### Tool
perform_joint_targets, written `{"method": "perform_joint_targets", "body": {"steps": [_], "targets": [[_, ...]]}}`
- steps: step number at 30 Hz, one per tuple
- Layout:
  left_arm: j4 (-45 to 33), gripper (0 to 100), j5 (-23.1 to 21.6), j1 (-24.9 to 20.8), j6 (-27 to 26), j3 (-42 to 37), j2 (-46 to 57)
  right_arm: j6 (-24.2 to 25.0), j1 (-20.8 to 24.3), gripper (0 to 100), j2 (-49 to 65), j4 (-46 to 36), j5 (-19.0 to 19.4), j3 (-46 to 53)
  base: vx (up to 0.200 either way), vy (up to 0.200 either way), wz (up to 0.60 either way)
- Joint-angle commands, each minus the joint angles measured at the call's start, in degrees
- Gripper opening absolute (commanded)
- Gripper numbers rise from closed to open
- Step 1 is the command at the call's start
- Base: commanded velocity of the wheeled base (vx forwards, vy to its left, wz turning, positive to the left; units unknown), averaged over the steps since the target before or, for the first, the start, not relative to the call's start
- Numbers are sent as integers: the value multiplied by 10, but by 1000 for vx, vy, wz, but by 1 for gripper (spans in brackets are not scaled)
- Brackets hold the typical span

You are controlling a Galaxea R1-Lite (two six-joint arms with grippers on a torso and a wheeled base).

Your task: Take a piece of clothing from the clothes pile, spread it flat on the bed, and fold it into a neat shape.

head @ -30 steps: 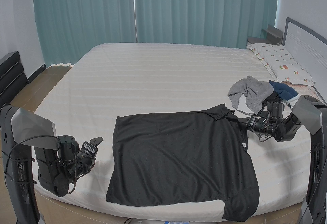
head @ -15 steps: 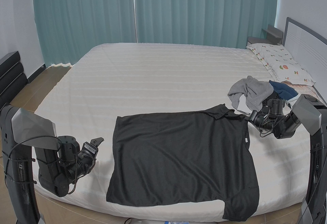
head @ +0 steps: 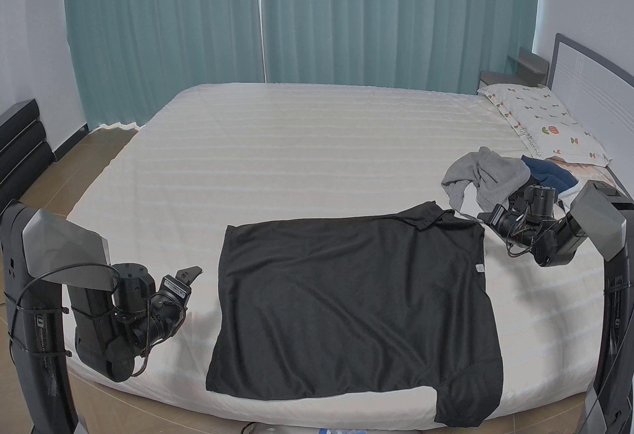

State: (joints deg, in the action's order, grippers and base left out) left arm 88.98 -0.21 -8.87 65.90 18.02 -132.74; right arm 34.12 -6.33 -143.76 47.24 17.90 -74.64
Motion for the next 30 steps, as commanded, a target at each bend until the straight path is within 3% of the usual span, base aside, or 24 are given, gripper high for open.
{"method": "perform_joint_targets", "body": {"steps": [1, 6, 10, 13, 14, 18, 24, 30], "targets": [[8, 100, 0, 0, 0, 0, -1, -3, 1, 100, -1, 7, 0, 7, 0, 0, 0], [8, 100, 0, 0, 0, 0, -1, -2, 7, 100, 2, 1, -4, 7, 0, 0, 0], [8, 100, 0, 1, 2, 0, 0, 3, 32, 100, 35, -6, -37, 16, 0, 0, 0], [8, 100, 0, 1, 4, 0, 1, 3, 46, 100, 45, -13, -40, 20, 0, 0, 0], [8, 100, 0, 1, 5, 0, 1, 2, 68, 100, 68, -43, -42, 22, 0, 0, 0], [8, 100, 0, 1, 5, -11, 6, 2, 73, 100, 125, -108, -51, 64, 0, 0, 0], [8, 100, -1, -11, 3, -47, 20, 8, 25, 100, 210, -104, -42, 206, -167, 0, 0], [8, 100, -1, -65, 0, -100, 50, 8, -30, 100, 248, -43, -3, 330, -200, 0, 0]]}}
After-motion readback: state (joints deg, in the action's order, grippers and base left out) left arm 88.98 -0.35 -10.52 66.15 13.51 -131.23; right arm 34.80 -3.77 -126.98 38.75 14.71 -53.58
